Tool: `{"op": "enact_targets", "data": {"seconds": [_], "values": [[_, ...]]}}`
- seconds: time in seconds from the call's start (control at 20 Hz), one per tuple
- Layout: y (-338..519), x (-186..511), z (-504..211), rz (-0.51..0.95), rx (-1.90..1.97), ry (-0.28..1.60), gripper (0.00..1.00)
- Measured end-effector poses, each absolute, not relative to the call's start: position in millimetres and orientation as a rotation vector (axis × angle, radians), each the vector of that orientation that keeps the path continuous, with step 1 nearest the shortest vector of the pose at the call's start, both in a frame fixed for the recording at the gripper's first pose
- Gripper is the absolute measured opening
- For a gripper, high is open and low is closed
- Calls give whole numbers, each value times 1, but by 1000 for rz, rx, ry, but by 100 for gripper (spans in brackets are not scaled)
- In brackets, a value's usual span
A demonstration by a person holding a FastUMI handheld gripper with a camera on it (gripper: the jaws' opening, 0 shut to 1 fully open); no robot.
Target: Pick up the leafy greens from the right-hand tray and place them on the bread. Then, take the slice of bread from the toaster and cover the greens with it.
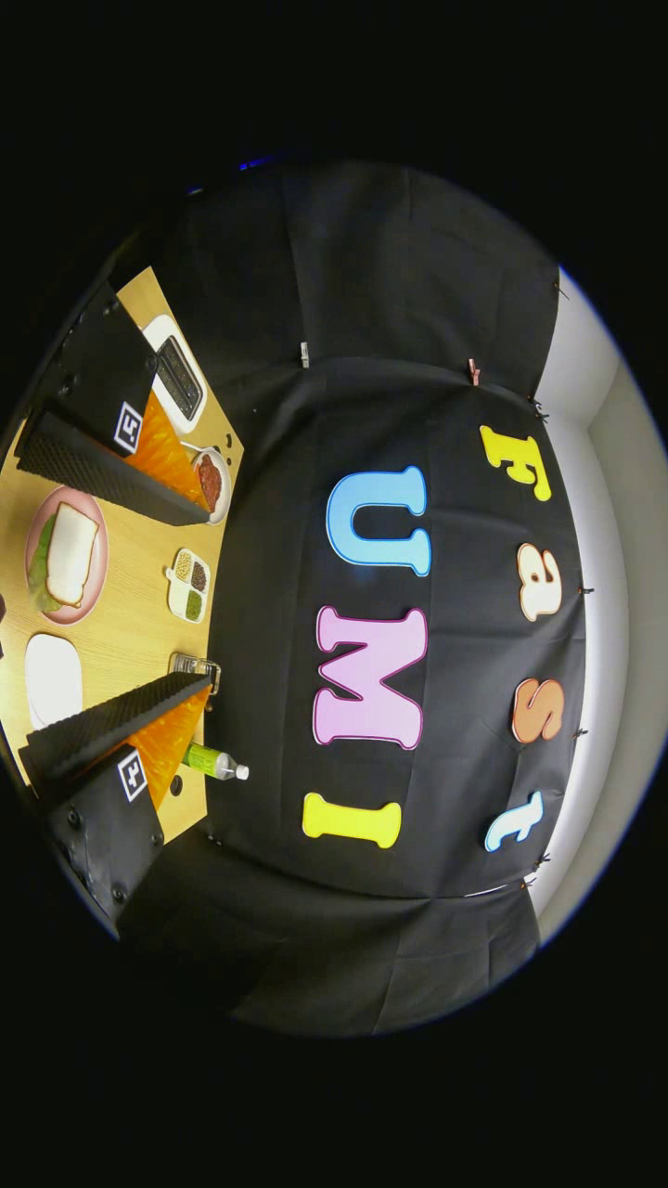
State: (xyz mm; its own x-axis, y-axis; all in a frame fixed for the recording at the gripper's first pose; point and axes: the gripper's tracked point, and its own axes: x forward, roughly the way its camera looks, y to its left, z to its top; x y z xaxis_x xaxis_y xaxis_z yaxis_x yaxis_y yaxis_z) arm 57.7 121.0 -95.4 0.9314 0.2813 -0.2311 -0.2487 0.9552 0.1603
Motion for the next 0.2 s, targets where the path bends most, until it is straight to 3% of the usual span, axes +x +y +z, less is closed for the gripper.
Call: {"op": "enact_targets", "data": {"seconds": [0.2], "values": [[121,58,-97,269,136,264,99]]}}
